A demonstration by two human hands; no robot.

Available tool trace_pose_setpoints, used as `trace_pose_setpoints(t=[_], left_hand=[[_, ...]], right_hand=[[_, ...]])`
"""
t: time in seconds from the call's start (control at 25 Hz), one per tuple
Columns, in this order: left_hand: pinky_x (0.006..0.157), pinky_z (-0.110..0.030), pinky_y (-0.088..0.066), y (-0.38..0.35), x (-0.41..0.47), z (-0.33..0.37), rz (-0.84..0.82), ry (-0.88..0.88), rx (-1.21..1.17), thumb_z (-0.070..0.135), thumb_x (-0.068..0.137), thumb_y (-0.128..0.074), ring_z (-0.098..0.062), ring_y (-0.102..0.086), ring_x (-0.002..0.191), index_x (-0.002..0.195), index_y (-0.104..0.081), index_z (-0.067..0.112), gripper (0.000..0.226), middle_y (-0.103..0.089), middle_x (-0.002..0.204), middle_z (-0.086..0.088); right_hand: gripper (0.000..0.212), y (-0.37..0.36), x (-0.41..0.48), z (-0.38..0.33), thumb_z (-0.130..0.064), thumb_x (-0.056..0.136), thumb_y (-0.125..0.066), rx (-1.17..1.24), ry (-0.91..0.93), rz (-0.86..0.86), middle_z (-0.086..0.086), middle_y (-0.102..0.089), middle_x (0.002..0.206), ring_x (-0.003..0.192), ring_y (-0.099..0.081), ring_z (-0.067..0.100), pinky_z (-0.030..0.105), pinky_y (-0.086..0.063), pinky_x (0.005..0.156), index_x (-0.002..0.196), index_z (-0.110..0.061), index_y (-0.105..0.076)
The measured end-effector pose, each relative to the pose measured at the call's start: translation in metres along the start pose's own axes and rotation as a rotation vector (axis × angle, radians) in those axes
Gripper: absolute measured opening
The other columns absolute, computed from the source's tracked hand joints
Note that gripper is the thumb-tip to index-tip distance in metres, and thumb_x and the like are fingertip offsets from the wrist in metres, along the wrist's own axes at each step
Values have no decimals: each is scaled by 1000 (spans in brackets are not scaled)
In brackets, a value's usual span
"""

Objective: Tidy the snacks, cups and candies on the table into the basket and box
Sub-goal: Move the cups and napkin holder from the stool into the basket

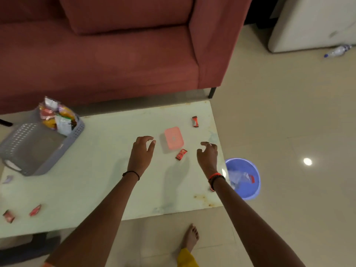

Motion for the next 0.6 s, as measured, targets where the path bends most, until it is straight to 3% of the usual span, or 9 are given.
trace_pose_setpoints(t=[0.4,0.6], left_hand=[[103,-38,-40,213,-118,-160,269,212,-32,29,96,-46,-26,-50,118,121,-56,16,30,-53,127,-8],[101,-41,-43,309,-199,-254,357,349,-70,27,96,-46,-29,-51,116,122,-56,12,31,-53,126,-12]], right_hand=[[37,-179,-195,-156,-3,89,-48,-109,291,-320,13,-38,138,128,-41,29,26,-32,104,125,-5,-54],[37,-273,-306,-218,-2,89,-50,-150,407,-433,14,-37,138,127,-42,30,29,-35,106,125,-4,-54]])
Point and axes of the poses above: each hand's wrist, its own x-axis towards the middle knuckle, its own y-axis out of the back of the hand, z = x × y, the point moved 6 cm from there along x, towards the middle knuckle
